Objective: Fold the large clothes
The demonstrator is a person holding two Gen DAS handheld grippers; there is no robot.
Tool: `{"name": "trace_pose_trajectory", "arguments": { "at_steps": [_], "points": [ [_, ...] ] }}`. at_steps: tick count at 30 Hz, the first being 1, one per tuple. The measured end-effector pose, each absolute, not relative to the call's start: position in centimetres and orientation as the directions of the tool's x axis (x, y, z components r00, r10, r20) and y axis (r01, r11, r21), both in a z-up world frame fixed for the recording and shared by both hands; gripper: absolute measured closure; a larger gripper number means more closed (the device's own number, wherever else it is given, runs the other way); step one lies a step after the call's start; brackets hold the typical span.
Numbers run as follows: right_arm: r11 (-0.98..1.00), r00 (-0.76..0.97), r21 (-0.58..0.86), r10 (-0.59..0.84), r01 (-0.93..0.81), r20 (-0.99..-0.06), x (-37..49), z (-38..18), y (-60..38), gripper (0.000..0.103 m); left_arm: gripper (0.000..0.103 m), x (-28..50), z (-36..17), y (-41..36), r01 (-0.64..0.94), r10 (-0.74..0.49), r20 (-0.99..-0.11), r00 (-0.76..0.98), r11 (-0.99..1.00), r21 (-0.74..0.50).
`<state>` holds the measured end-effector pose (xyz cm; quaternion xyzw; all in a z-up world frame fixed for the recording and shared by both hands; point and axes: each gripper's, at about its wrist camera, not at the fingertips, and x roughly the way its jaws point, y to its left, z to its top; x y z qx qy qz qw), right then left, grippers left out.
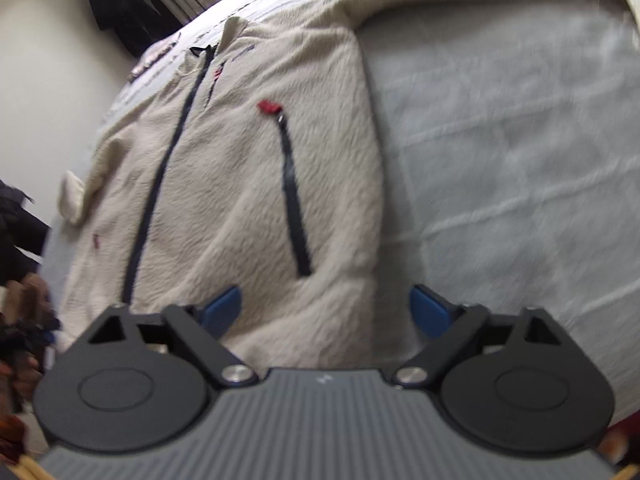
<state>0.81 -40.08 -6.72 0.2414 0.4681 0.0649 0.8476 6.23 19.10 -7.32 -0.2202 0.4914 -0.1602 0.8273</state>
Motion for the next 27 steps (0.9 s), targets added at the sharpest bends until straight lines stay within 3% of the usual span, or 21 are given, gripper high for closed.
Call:
{"name": "trace_pose_trajectory", "arguments": {
  "at_steps": [1,2,3,4,5,8,10,12,14,16,17,18,20,22,27],
  "points": [
    [0.874,0.574,0.472,0.329,0.115,-0.75,0.4,-6.9,-39.8,0.028,0.016,5.7,-7.4,18.8,0.066,-0.491,-0.726,0.482,0.846,-0.528],
    [0.881,0.59,0.462,0.32,0.104,-0.742,0.1,-6.9,-39.4,0.048,0.036,5.3,-7.5,18.5,0.069,-0.502,-0.714,0.488,0.838,-0.542],
    [0.883,0.59,0.46,0.323,0.093,-0.74,-0.1,-6.9,-39.1,0.074,0.059,5.1,-7.6,18.3,0.066,-0.519,-0.704,0.484,0.824,-0.563],
    [0.88,0.592,0.464,0.322,0.101,-0.739,-0.3,-6.8,-39.0,0.076,0.073,4.9,-7.7,18.2,0.055,-0.539,-0.696,0.475,0.808,-0.587],
    [0.878,0.597,0.467,0.319,0.107,-0.736,-0.5,-6.6,-39.0,0.086,0.079,4.7,-7.4,18.1,0.044,-0.542,-0.692,0.477,0.801,-0.598],
    [0.884,0.643,0.456,0.289,0.105,-0.709,-1.8,-4.5,-39.5,0.089,0.083,3.1,-5.1,17.8,0.095,-0.52,-0.665,0.536,0.82,-0.564],
    [0.897,0.659,0.431,0.263,0.103,-0.705,-2.6,-3.6,-39.8,0.09,0.083,2.4,-4.4,17.7,0.118,-0.51,-0.663,0.548,0.832,-0.542],
    [0.922,0.628,0.37,0.221,0.116,-0.747,-2.5,-4.1,-39.6,0.09,0.081,3.1,-5.5,16.9,0.127,-0.462,-0.727,0.508,0.875,-0.467],
    [0.951,0.57,0.284,0.168,0.121,-0.805,-1.8,-5.6,-39.0,0.089,0.075,4.0,-7.3,15.9,0.142,-0.408,-0.794,0.451,0.911,-0.388],
    [0.96,0.572,0.256,0.149,0.111,-0.807,-1.8,-5.8,-38.5,0.086,0.066,4.4,-6.6,16.3,0.127,-0.409,-0.792,0.454,0.909,-0.397],
    [0.961,0.569,0.247,0.137,0.121,-0.811,-1.7,-5.5,-38.4,0.074,0.056,4.6,-5.7,16.6,0.116,-0.39,-0.794,0.467,0.917,-0.382],
    [0.965,0.567,0.23,0.119,0.128,-0.815,-1.6,-5.1,-38.5,0.05,0.042,4.8,-4.8,17.0,0.111,-0.361,-0.787,0.501,0.928,-0.355],
    [0.976,0.571,0.173,0.066,0.136,-0.818,-1.4,-4.3,-38.4,0.021,0.022,5.2,-3.1,18.2,0.102,-0.297,-0.761,0.577,0.951,-0.293],
    [0.984,0.582,0.127,0.029,0.128,-0.813,-0.6,-3.7,-38.2,0.021,0.013,7.2,-1.8,19.9,0.039,-0.2,-0.749,0.631,0.973,-0.227],
    [0.984,0.585,0.105,0.003,0.141,-0.811,2.4,-3.3,-37.8,0.012,0.013,14.8,-1.0,25.3,-0.179,-0.003,-0.726,0.687,0.968,-0.174]
  ]
}}
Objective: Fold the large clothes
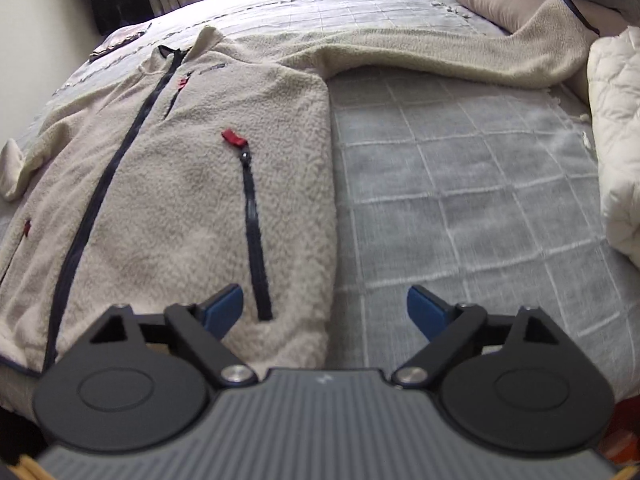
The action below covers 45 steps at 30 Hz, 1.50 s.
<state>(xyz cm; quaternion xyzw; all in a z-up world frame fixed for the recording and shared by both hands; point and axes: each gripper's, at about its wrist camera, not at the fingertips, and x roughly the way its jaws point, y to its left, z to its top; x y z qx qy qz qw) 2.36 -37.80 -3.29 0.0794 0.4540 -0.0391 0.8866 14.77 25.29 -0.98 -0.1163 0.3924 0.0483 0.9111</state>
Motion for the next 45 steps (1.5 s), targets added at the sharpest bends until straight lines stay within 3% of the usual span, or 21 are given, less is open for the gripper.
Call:
{"name": "trace_pose_trajectory", "arguments": {
  "at_steps": [5,10,15,19,21,23,29,31,33,35,36,38,39,45],
  "points": [
    [0.988,0.562,0.064,-0.028,0.143,-0.826,5.4,-4.4,-36.8,0.012,0.013,22.1,-1.8,31.7,-0.388,0.193,-0.682,0.705,0.91,-0.144],
    [0.986,0.542,0.023,-0.072,0.167,-0.837,7.8,-5.4,-36.9,0.011,0.015,28.4,-4.3,36.9,-0.507,0.22,-0.686,0.694,0.826,-0.248],
    [0.979,0.54,0.031,-0.086,0.203,-0.837,9.9,-5.9,-38.0,0.004,0.017,33.1,-6.3,39.4,-0.519,0.198,-0.651,0.733,0.781,-0.347],
    [0.976,0.547,-0.013,-0.133,0.217,-0.827,11.2,-5.6,-38.0,0.004,0.045,35.2,-7.9,40.0,-0.512,0.163,-0.63,0.759,0.747,-0.425],
    [0.975,0.549,-0.035,-0.152,0.218,-0.822,11.8,-5.5,-37.8,0.004,0.081,35.5,-7.8,39.2,-0.492,0.17,-0.625,0.762,0.779,-0.388],
    [0.975,0.55,-0.037,-0.154,0.218,-0.821,12.4,-5.6,-37.7,0.004,0.092,34.6,-6.5,37.9,-0.514,0.268,-0.597,0.756,0.808,-0.288],
    [0.979,0.564,-0.037,-0.147,0.202,-0.812,12.5,-5.0,-37.1,0.004,0.093,28.6,-1.2,38.1,-0.715,0.647,-0.359,0.672,0.693,-0.088],
    [0.98,0.572,-0.025,-0.136,0.197,-0.809,12.4,-4.8,-37.0,0.004,0.088,28.1,-1.5,39.4,-0.782,0.733,-0.377,0.566,0.622,0.034],
    [0.981,0.574,-0.014,-0.126,0.195,-0.809,12.3,-4.8,-37.0,0.004,0.086,28.5,-2.7,41.5,-0.787,0.686,-0.543,0.484,0.612,0.072],
    [0.981,0.575,-0.008,-0.121,0.195,-0.809,12.2,-4.7,-36.8,0.004,0.084,27.4,-3.0,42.9,-0.832,0.657,-0.612,0.441,0.555,-0.003],
    [0.981,0.576,-0.007,-0.12,0.194,-0.809,12.1,-4.6,-36.8,0.004,0.077,26.7,-2.8,43.0,-0.857,0.674,-0.606,0.422,0.515,-0.024],
    [0.982,0.579,-0.008,-0.118,0.189,-0.807,11.9,-4.2,-36.6,0.004,0.042,26.2,-1.9,42.3,-0.852,0.688,-0.571,0.447,0.522,-0.038],
    [0.983,0.579,-0.01,-0.118,0.185,-0.807,11.8,-4.0,-36.6,0.004,0.037,26.1,-1.4,41.7,-0.827,0.674,-0.556,0.486,0.561,-0.044],
    [0.981,0.583,-0.02,-0.131,0.193,-0.802,12.3,-3.8,-36.6,0.004,0.037,29.3,-0.6,36.5,-0.567,0.427,-0.586,0.689,0.821,-0.068]
  ]
}}
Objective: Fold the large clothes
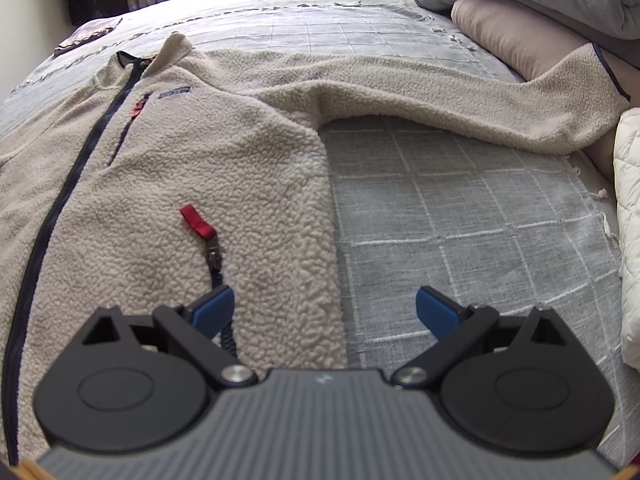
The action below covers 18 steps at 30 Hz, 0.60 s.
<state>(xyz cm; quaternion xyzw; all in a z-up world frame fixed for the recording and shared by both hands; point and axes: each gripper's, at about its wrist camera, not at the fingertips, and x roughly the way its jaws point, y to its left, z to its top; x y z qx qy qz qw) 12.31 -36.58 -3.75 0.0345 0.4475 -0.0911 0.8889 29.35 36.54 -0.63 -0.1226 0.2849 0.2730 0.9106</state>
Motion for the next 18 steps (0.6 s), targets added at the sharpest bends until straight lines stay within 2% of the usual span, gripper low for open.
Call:
{"name": "trace_pose_trajectory", "arguments": {
  "at_steps": [3,6,7,9,11,13,15,18],
  "points": [
    [0.979,0.581,-0.004,-0.123,0.203,-0.805,12.7,-4.2,-36.7,0.004,0.037,30.6,-2.3,34.0,-0.447,0.311,-0.623,0.718,0.892,-0.069],
    [0.979,0.568,-0.012,-0.128,0.202,-0.813,12.8,-4.9,-36.8,0.004,0.036,31.8,-5.6,32.3,-0.391,0.263,-0.696,0.668,0.92,-0.028],
    [0.979,0.562,-0.016,-0.131,0.204,-0.816,12.8,-5.1,-37.0,0.004,0.033,31.9,-7.2,31.2,-0.382,0.284,-0.733,0.619,0.924,0.036],
    [0.976,0.554,-0.016,-0.137,0.218,-0.821,12.7,-5.5,-37.7,0.004,0.01,32.2,-7.9,30.0,-0.382,0.392,-0.685,0.614,0.907,0.176],
    [0.971,0.552,-0.006,-0.14,0.237,-0.822,12.3,-5.4,-38.5,0.004,0.011,32.4,-7.0,28.8,-0.423,0.459,-0.689,0.56,0.874,0.239],
    [0.967,0.561,0.004,-0.143,0.253,-0.815,11.9,-5.0,-39.3,0.004,0.011,32.3,-5.8,27.7,-0.412,0.456,-0.7,0.55,0.877,0.247],
    [0.964,0.572,0.012,-0.149,0.267,-0.807,11.4,-4.5,-40.2,0.003,0.01,30.9,-4.2,25.8,-0.349,0.391,-0.688,0.611,0.914,0.208],
    [0.958,0.586,0.033,-0.146,0.283,-0.797,11.0,-3.9,-41.4,0.002,0.001,29.1,-2.1,22.9,-0.276,0.292,-0.682,0.67,0.951,0.137]
  ]
}}
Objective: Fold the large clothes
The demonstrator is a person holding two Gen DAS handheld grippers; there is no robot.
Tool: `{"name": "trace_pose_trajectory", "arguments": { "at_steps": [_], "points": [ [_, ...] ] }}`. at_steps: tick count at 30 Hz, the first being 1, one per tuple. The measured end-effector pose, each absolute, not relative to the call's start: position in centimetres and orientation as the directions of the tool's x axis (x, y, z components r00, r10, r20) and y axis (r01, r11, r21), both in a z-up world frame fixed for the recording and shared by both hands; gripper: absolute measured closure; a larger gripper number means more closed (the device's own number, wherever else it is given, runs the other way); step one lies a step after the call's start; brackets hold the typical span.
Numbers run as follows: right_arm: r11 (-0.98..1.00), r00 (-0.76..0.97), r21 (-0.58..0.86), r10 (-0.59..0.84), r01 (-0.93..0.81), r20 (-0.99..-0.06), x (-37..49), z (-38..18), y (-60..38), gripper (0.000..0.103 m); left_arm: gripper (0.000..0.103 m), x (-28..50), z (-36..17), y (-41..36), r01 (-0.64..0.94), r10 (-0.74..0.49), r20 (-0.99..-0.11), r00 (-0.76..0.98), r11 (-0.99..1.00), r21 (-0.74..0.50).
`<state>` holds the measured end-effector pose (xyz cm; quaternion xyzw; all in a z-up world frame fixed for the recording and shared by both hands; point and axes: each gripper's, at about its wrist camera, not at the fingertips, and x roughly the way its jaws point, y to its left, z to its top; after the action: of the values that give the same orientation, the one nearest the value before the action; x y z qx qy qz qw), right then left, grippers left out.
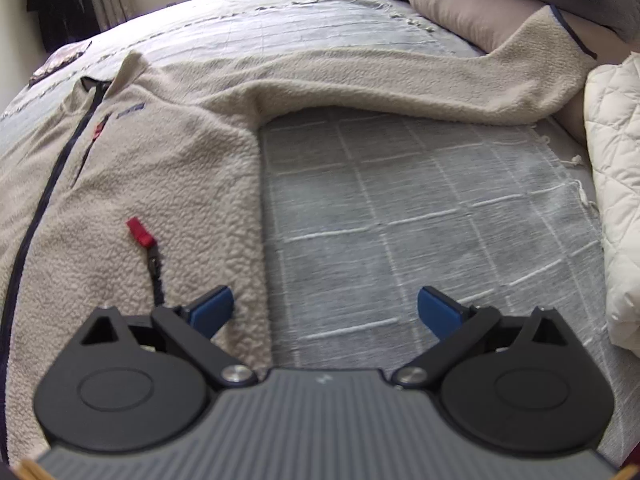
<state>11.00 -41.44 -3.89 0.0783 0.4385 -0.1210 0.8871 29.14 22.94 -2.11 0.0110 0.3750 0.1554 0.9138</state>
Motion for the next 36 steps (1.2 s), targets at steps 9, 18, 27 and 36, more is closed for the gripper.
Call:
{"name": "trace_pose_trajectory", "arguments": {
  "at_steps": [9,18,27,36],
  "points": [
    [0.933,0.619,0.027,-0.217,0.359,-0.755,11.1,-2.5,-45.8,0.001,0.0,25.9,0.1,13.0,-0.041,-0.008,-0.725,0.688,0.998,-0.05],
    [0.849,0.637,0.132,-0.27,0.511,-0.722,14.6,-2.4,-52.8,0.0,0.0,24.8,-1.5,4.4,0.07,-0.106,-0.717,0.689,0.994,-0.08],
    [0.777,0.611,0.158,-0.333,0.61,-0.719,20.3,-4.6,-58.1,0.0,0.0,26.9,-5.4,-1.1,0.128,-0.092,-0.735,0.672,0.992,-0.007],
    [0.668,0.577,0.171,-0.45,0.724,-0.682,23.4,-7.2,-63.4,0.001,0.0,25.4,-8.7,-1.8,0.137,-0.097,-0.627,0.773,0.99,0.016]
  ]
}}
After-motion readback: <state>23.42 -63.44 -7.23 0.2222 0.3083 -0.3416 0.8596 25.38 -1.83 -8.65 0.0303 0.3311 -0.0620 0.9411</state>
